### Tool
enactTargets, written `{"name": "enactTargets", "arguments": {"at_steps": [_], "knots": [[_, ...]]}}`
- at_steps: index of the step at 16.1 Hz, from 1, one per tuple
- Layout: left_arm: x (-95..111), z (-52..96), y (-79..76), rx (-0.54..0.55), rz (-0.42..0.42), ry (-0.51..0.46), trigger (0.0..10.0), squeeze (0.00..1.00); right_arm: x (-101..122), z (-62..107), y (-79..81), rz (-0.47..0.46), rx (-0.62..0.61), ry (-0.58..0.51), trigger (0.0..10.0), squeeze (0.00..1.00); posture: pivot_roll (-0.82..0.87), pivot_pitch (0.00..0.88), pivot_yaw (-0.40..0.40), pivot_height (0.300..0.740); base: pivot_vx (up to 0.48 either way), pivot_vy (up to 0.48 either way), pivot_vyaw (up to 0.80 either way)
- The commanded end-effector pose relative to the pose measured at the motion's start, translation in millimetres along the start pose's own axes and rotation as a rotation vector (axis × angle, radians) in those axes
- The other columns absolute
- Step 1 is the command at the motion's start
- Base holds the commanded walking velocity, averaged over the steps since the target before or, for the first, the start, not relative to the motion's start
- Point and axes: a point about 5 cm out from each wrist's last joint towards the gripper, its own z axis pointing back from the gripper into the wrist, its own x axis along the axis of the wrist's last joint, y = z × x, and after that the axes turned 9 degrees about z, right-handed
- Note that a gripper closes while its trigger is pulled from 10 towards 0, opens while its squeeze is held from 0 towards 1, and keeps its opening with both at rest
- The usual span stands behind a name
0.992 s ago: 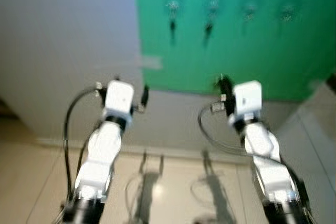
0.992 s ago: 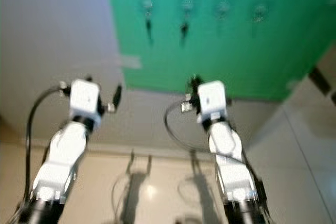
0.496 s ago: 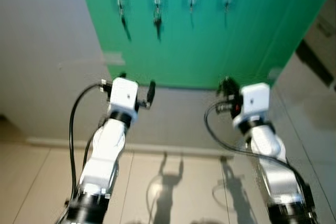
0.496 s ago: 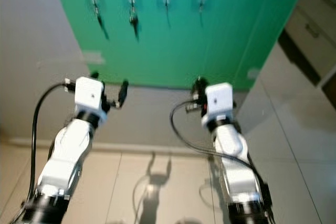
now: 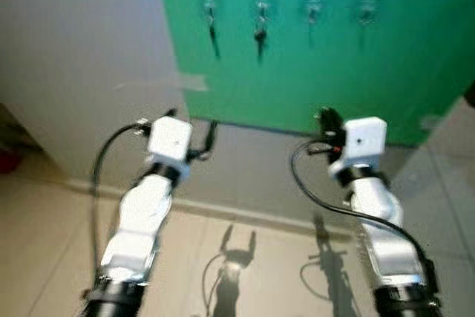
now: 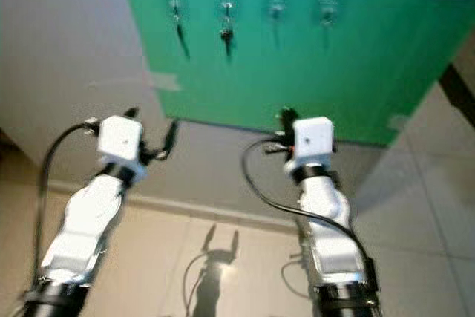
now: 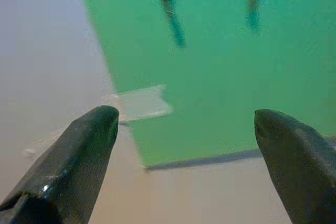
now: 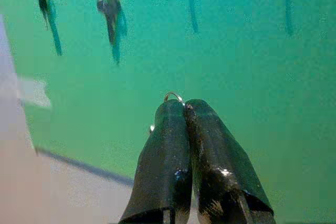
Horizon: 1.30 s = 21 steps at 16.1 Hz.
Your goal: Hang keys on a hook
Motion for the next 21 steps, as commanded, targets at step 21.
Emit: {"name": "enactTargets", "arguments": {"at_steps": [21], "knots": [[38.8,2.0,-54.5,-0.645,0.138,-0.075,10.0,0.0,72.5,-39.8,-27.0,-0.194,0.173,-0.19,10.0,0.0,-0.12,0.021,0.06,0.74,0.082,0.0,0.0]]}}
